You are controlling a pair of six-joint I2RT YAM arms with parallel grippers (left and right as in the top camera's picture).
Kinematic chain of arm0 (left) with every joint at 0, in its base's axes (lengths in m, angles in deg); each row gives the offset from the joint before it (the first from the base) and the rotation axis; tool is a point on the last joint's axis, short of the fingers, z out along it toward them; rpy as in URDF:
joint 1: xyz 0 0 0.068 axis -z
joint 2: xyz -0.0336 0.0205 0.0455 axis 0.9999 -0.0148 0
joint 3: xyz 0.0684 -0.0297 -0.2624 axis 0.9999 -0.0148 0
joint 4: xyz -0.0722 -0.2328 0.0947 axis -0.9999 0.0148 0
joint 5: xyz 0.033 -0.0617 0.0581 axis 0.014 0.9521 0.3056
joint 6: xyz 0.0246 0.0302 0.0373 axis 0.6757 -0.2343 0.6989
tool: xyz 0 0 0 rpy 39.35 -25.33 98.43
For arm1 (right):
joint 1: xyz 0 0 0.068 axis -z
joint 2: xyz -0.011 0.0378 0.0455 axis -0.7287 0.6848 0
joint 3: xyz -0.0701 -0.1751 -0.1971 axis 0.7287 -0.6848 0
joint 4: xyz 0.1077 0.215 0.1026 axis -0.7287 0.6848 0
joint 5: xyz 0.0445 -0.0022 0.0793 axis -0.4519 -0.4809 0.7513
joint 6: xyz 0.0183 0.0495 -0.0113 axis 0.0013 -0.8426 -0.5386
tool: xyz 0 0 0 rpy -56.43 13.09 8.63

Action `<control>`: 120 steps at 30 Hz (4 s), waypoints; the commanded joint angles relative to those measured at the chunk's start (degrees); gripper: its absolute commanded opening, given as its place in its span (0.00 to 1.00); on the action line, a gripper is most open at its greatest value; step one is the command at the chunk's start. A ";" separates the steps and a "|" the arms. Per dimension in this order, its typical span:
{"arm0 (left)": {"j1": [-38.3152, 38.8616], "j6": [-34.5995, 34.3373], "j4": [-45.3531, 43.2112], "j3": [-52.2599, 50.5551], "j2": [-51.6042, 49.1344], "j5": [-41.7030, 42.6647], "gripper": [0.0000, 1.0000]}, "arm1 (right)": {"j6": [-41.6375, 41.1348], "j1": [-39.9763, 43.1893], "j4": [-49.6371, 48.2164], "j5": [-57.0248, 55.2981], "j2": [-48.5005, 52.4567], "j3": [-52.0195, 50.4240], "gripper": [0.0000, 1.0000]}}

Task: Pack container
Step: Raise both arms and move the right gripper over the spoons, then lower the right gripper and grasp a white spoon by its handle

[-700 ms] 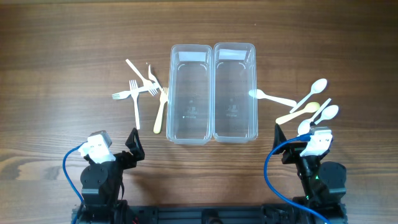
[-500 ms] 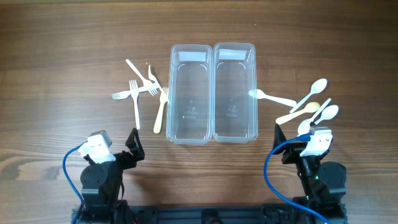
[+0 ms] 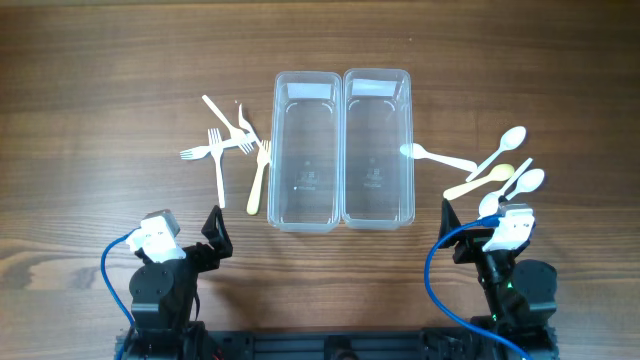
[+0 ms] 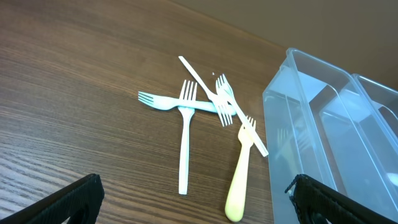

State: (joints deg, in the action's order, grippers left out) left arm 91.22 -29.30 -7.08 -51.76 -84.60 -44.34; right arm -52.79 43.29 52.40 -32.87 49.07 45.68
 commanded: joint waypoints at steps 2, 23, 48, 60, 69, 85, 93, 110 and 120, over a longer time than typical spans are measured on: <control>-0.55 0.76 -0.20 -0.55 0.52 0.61 1.00 | -9.31 0.02 -0.11 3.13 -0.35 -0.24 1.00; -0.55 1.20 13.05 29.94 -34.27 6.62 1.00 | -7.50 0.83 27.87 1.44 70.05 62.05 1.00; -0.55 1.16 16.61 38.66 -62.55 -1.53 1.00 | -19.82 31.85 21.64 3.30 95.38 48.65 0.84; -0.55 1.16 16.61 38.66 -62.55 -1.53 1.00 | -24.81 31.78 14.16 -1.01 95.49 44.44 0.64; -0.55 1.16 16.61 38.66 -62.55 -1.53 1.00 | -25.29 27.41 12.28 -1.27 99.45 44.44 0.62; -0.55 1.16 16.61 38.66 -62.55 -1.53 1.00 | -23.02 27.23 11.19 1.73 102.79 44.44 0.72; -0.55 1.16 16.61 38.66 -62.55 -1.53 1.00 | -21.81 27.23 12.81 4.63 99.69 44.44 0.70; -0.55 1.16 16.61 38.66 -62.55 -1.53 1.00 | -30.38 27.28 14.91 -2.97 93.64 44.41 0.38; -0.55 1.16 16.61 38.66 -62.55 -1.53 1.00 | -30.71 27.28 13.11 -3.17 101.18 44.39 0.38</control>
State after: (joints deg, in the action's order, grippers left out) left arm 91.00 -29.06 9.67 -14.28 -147.12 -45.10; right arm -82.43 70.55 65.60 -34.84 147.41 90.90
